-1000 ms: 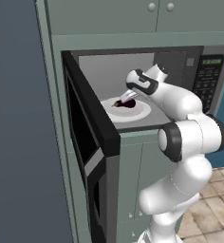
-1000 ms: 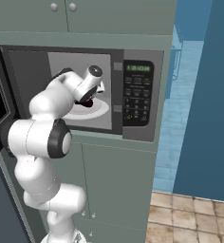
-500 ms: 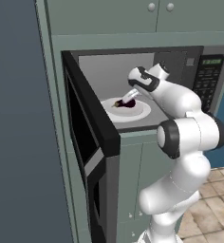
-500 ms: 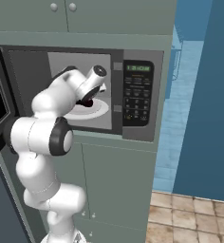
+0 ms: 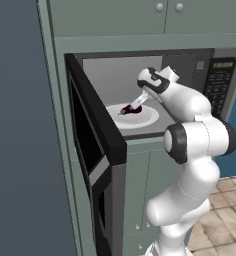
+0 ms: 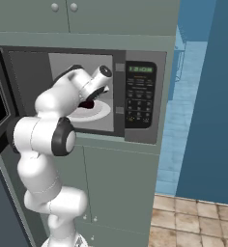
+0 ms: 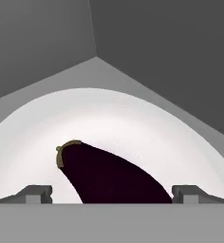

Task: Pick the eggplant from the microwave and place it on plate located on the counter.

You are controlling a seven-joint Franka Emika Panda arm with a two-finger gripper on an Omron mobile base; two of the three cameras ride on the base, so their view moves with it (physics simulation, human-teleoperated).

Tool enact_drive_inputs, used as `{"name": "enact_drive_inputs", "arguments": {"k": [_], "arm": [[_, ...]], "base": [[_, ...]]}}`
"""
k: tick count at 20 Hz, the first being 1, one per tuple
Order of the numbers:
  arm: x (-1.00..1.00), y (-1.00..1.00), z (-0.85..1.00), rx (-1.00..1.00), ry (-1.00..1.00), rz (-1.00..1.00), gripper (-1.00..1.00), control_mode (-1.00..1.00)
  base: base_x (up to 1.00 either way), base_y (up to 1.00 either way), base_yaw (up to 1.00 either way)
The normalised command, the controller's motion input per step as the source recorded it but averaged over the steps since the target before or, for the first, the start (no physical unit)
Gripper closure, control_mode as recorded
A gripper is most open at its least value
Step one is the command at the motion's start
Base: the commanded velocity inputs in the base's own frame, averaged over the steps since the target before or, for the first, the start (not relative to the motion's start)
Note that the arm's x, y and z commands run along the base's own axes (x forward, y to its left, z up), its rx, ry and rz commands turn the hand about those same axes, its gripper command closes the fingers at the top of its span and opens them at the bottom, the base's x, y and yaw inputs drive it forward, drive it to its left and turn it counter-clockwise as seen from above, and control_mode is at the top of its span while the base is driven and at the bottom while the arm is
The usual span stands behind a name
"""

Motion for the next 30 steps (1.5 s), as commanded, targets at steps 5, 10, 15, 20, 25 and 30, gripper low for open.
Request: {"name": "enact_drive_inputs", "arguments": {"k": [5,10,15,20,25,30], "arm": [[0.15,0.0,-0.2,-0.01,0.0,0.09,-1.0,-1.0],[0.18,0.06,-0.33,-0.04,0.0,0.09,-1.0,-1.0],[0.02,0.13,-0.18,-0.01,-0.01,0.03,-1.0,-1.0],[0.0,0.04,-0.05,0.0,-0.04,0.0,-1.0,-1.0],[0.0,0.0,0.0,0.0,0.0,0.0,-1.0,-1.0],[0.0,0.0,0.0,0.0,0.0,0.0,1.0,-1.0]], "base": [[0.0,0.0,0.0],[0.0,0.0,0.0],[0.0,0.0,0.0],[0.0,0.0,0.0],[0.0,0.0,0.0],[0.0,0.0,0.0]]}}
